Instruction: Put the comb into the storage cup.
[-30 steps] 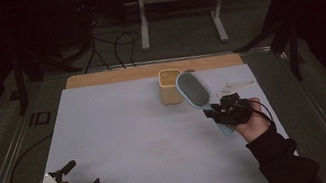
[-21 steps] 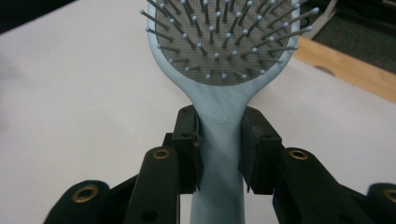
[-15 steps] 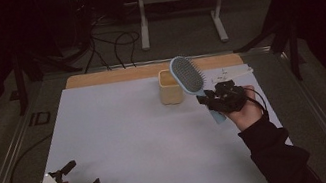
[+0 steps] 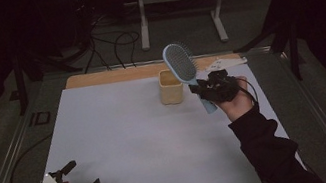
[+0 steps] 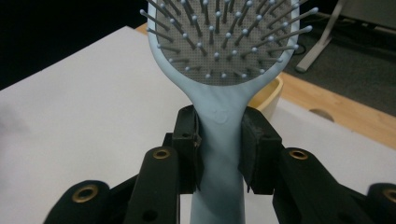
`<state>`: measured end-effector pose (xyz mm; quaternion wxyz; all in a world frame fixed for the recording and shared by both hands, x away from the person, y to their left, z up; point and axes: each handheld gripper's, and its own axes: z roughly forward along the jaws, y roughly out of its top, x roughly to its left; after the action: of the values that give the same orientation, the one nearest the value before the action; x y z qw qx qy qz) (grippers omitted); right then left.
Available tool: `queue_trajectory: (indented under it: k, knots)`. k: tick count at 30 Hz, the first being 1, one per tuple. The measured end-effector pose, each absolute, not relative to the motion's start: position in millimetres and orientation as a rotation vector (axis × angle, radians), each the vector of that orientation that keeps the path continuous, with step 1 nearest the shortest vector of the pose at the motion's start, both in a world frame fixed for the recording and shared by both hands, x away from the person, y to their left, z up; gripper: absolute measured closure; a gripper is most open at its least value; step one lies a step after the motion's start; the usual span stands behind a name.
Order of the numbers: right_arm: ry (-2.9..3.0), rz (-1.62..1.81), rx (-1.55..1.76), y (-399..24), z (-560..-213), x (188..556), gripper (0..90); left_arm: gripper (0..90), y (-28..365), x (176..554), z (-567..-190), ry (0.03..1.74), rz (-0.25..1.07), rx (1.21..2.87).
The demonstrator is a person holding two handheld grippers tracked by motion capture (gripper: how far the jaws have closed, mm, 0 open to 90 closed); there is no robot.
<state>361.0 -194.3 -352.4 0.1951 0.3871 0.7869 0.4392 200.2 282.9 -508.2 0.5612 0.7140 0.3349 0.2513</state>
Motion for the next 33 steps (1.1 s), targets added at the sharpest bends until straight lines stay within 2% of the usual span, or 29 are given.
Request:
queue_trajectory:
  k: [33]
  knots:
    - [2.089, 1.378, 1.11, -169, -345, 416, 70.0, 0.0, 284, 200, -508, 0.788, 0.588, 1.679]
